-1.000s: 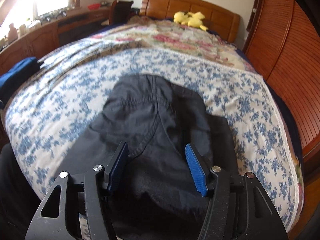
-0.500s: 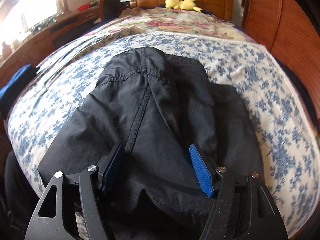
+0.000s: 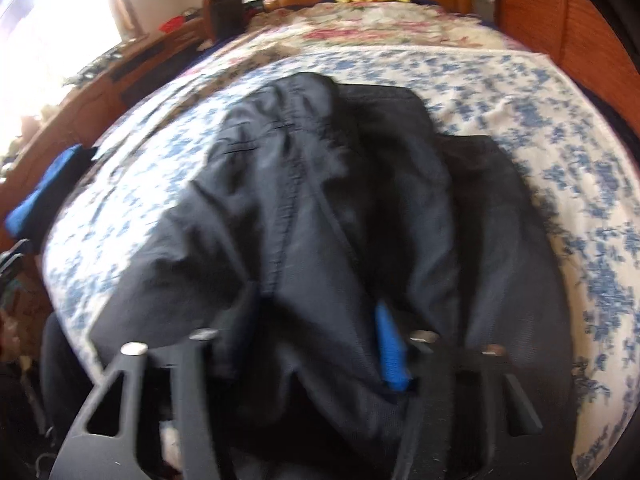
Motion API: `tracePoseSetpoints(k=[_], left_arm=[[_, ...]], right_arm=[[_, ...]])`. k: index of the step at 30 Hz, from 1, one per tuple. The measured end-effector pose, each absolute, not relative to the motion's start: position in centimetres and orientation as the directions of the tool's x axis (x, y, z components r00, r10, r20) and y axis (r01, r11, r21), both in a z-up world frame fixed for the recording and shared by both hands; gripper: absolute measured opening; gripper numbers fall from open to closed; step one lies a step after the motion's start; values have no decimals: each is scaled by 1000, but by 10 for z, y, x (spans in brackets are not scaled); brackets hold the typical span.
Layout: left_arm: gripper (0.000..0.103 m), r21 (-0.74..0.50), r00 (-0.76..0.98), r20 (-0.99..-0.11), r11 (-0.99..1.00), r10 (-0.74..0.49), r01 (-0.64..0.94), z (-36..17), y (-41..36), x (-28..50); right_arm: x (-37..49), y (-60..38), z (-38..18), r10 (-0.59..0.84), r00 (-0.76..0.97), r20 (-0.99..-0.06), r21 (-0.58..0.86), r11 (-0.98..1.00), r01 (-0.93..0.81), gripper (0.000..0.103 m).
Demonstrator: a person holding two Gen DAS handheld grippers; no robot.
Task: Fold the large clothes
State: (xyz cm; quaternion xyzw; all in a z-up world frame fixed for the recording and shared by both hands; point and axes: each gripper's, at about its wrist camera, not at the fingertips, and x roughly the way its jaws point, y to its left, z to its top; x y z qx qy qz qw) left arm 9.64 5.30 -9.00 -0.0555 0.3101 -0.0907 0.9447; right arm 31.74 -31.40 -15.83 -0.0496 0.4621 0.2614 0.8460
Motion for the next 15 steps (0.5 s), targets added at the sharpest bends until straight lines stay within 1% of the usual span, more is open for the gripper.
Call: tracePoseSetpoints(k=[1,3,6,8,11,15], left_arm=[[37,-162,791,-575,977,-208,139,-90,52,96],[37,-161,791,-575,977,-210,142,-89,51,96],[38,-160,791,-573,976,-214,147,-88,49,96],[38,-159,791,-573,976,-215,150,-88,49,96],[38,-159,790,-572,975,-220,156,-87,45,97],[38,-155,787,-571,972,-232,174,-86,37,98]], right_arm=[[314,-312,-156,393,439,-808,142,853,-503,11],[307,-311,-151,393,446,-804,122,844,-523,6],[290,-312,-134,397,493,-774,83,836,-542,4],[276,-314,-115,398,553,-732,42,837,-545,3],[261,-328,-80,415,621,-665,23,843,-538,2],[246,-345,-52,371,683,-629,-48,859,-511,2]])
